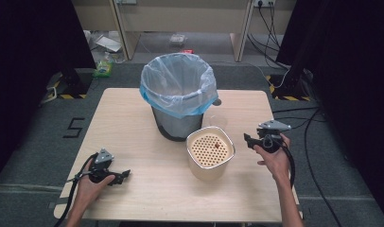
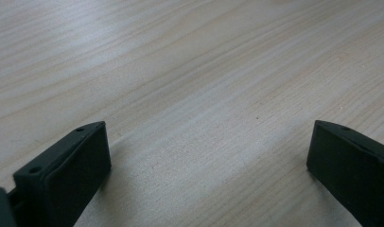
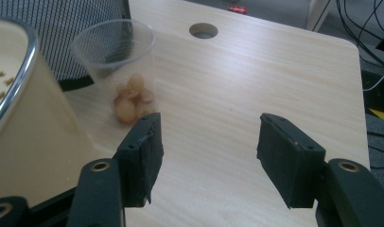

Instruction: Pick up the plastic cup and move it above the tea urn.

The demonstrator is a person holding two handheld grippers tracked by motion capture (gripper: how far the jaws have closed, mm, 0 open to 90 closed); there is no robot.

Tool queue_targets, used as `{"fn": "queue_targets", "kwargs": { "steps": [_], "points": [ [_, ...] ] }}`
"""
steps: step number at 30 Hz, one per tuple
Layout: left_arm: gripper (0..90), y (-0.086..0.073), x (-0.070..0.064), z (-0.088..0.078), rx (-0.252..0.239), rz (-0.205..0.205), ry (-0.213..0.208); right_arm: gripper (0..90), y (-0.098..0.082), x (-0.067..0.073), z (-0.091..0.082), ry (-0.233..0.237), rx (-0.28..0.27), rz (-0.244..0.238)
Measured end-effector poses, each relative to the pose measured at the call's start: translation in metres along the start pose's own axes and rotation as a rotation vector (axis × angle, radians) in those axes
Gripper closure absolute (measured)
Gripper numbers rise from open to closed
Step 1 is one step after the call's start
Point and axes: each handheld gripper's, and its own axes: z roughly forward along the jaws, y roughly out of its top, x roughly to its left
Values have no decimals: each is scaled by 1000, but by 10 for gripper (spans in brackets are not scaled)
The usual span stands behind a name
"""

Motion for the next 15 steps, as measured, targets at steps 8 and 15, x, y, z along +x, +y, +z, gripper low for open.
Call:
{"fn": "queue_targets", "kwargs": {
  "steps": [8, 15],
  "points": [
    [0, 0, 0, 0, 0, 0, 0, 437, 24, 0, 17, 14, -1, -1],
    [0, 0, 0, 0, 1, 0, 0, 469, 39, 4, 34, 45, 5, -10]
  ]
}}
